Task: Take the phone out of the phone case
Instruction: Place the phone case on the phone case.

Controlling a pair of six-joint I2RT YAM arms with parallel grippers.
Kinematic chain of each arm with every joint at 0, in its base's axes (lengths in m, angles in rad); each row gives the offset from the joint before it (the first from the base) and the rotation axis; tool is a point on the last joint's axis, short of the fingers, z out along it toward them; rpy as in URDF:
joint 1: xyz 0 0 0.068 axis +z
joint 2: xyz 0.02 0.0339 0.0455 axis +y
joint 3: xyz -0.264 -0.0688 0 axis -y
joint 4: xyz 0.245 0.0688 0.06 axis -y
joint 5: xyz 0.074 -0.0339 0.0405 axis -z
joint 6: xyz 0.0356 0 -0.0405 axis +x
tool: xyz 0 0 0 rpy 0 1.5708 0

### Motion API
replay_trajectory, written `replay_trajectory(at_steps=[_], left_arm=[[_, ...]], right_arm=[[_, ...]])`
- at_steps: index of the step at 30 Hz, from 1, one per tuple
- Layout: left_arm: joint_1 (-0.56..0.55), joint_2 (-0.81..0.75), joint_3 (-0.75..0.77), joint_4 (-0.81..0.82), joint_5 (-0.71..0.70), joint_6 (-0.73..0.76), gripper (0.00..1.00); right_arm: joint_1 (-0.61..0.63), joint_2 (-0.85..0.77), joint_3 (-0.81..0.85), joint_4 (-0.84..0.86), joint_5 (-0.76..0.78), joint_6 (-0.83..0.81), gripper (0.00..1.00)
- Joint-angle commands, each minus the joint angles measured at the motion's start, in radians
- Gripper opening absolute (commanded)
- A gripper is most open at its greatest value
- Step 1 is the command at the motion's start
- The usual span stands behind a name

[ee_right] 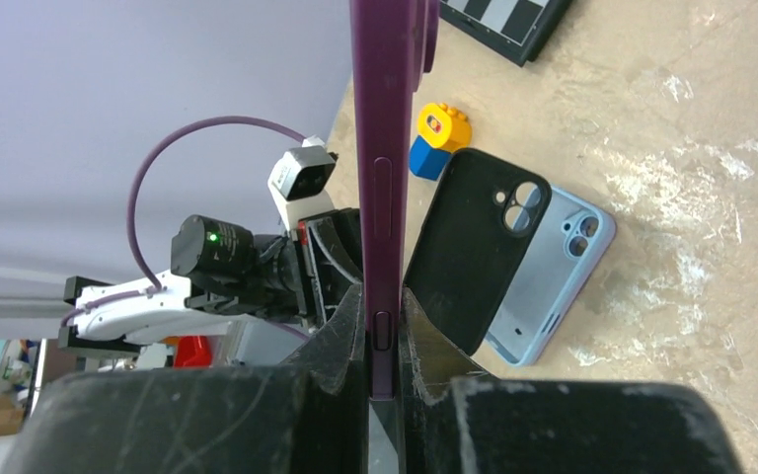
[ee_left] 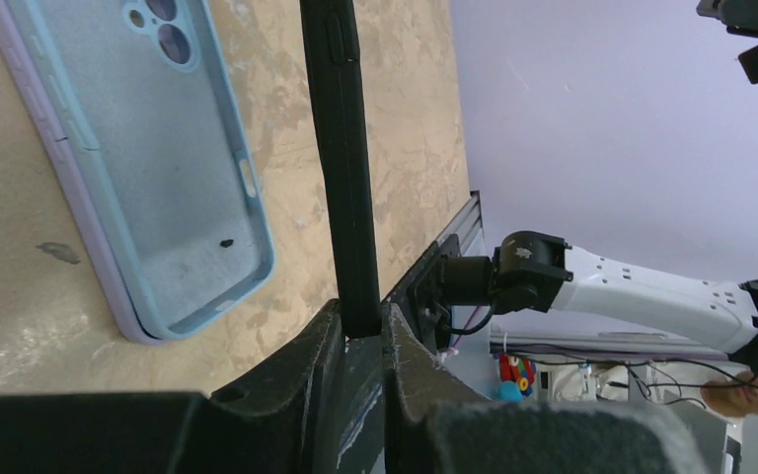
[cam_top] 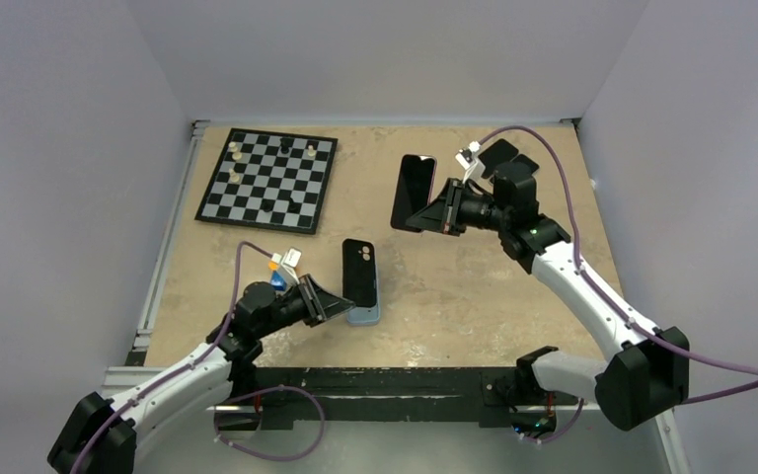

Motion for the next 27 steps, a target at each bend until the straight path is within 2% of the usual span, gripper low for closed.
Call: replay_trajectory(at_steps=[1,14,27], left_arm=[[-0.007,0.018,-0.033,0.140,-0.066,0.002,0.00],[-0.018,0.091,-0.071,0.209,-0.066,-0.014,0.00],[-0.032,0.133,0.004,0.027,-0.081,0.051,0.00]], right_arm=[[-0.014,-0.035,-0.003,0.107,-0.026,0.000,0.00],[-0.037,-0.019,-0.032,0.161,-0.054,0.017,0.00],[-0.045,-0.022,-0.052,0.189,-0.065,0.031,0.00]])
